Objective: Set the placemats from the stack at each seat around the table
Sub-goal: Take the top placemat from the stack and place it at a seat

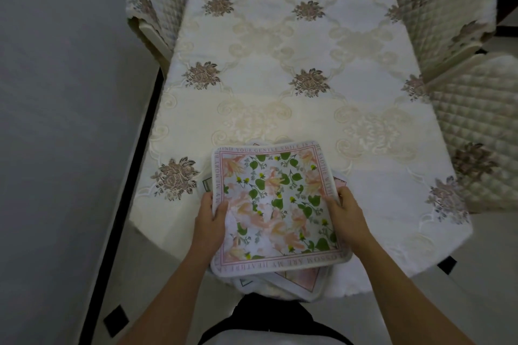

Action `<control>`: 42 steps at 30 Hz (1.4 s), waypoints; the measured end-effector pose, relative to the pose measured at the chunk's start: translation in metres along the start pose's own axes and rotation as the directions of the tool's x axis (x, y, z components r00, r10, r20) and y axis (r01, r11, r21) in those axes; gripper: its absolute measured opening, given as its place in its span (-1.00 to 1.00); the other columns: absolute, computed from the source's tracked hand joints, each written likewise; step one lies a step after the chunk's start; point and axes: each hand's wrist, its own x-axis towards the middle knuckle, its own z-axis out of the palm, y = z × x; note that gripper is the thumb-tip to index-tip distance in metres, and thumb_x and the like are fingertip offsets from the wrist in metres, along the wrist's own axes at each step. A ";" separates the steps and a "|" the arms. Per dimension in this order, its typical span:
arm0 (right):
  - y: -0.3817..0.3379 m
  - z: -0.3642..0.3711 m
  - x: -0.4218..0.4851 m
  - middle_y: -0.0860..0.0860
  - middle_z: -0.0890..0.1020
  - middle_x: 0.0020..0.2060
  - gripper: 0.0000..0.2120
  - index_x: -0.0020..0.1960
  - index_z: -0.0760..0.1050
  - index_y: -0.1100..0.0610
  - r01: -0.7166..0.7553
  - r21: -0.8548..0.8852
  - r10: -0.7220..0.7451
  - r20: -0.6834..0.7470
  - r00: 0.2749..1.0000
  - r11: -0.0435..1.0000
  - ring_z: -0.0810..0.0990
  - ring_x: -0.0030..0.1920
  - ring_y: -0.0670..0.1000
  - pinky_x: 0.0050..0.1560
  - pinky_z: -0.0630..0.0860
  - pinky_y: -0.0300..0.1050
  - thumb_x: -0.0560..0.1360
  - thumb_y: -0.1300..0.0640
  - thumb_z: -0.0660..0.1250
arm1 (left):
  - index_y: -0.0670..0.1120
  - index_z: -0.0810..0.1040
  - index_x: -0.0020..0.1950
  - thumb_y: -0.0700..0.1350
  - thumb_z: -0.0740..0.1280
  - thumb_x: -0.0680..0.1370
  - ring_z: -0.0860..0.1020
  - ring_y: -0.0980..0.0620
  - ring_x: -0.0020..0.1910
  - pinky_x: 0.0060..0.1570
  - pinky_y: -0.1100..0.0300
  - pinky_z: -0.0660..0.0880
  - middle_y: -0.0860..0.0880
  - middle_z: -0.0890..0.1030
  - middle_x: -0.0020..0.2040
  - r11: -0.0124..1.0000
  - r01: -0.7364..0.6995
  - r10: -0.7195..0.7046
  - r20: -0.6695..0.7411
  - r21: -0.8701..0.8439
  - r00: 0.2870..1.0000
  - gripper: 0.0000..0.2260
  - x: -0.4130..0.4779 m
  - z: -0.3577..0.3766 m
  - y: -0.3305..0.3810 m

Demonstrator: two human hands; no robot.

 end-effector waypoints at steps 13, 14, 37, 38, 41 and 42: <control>-0.054 -0.058 -0.021 0.03 0.66 -0.09 -0.84 0.11 0.43 0.01 0.195 0.101 -0.178 -0.156 0.972 0.976 0.68 -0.11 0.04 -0.09 0.64 0.19 0.67 -0.02 0.13 | -0.12 0.41 0.06 -0.02 0.15 0.68 0.58 0.03 -0.22 -0.24 -0.03 0.53 -0.07 0.57 -0.15 0.921 -0.373 0.377 -0.010 0.115 0.926 -0.82 -0.008 -0.014 0.081; -0.056 -0.061 -0.022 0.03 0.66 -0.10 -0.83 0.10 0.43 0.01 0.204 0.100 -0.187 -0.162 0.969 0.974 0.69 -0.12 0.05 -0.10 0.64 0.20 0.66 -0.04 0.13 | -0.12 0.41 0.04 -0.03 0.15 0.68 0.54 0.08 -0.29 -0.28 0.02 0.50 -0.05 0.54 -0.19 0.917 -0.384 0.387 -0.014 0.107 0.922 -0.83 -0.009 -0.014 0.084; -0.161 0.106 -0.056 0.05 0.67 -0.05 -0.81 0.09 0.48 0.04 0.421 0.151 -0.439 0.479 0.760 0.894 0.70 -0.12 0.03 -0.15 0.66 0.01 0.64 -0.05 0.20 | 0.03 0.46 -0.01 -0.06 0.17 0.68 0.65 0.06 -0.14 -0.33 0.34 0.52 0.03 0.64 -0.08 0.974 -0.136 -0.012 -0.641 -0.180 0.767 -0.88 -0.128 -0.160 0.002; -0.166 0.119 -0.060 0.04 0.67 -0.05 -0.81 0.08 0.48 0.04 0.439 0.143 -0.447 0.503 0.739 0.887 0.69 -0.11 0.04 -0.09 0.65 0.11 0.64 -0.07 0.21 | 0.04 0.46 -0.02 -0.06 0.17 0.68 0.65 0.07 -0.14 -0.33 0.34 0.52 0.04 0.64 -0.08 0.973 -0.126 -0.034 -0.666 -0.191 0.745 -0.88 -0.135 -0.168 -0.003; -0.183 0.156 -0.073 0.02 0.68 -0.07 -0.79 0.07 0.48 0.05 0.483 0.128 -0.464 0.565 0.683 0.866 0.69 -0.11 0.05 -0.06 0.64 0.18 0.63 -0.08 0.21 | 0.02 0.47 0.02 -0.05 0.17 0.68 0.65 0.11 -0.16 -0.34 0.35 0.53 0.07 0.64 -0.09 0.973 -0.116 -0.071 -0.734 -0.201 0.676 -0.89 -0.153 -0.195 -0.018; -0.189 0.168 -0.077 0.02 0.68 -0.08 -0.79 0.06 0.47 0.04 0.498 0.121 -0.468 0.580 0.667 0.859 0.70 -0.11 0.04 -0.06 0.64 0.18 0.63 -0.09 0.22 | -0.02 0.48 0.05 -0.05 0.17 0.68 0.65 0.11 -0.16 -0.34 0.34 0.53 0.07 0.64 -0.10 0.974 -0.109 -0.080 -0.750 -0.199 0.656 -0.88 -0.157 -0.204 -0.023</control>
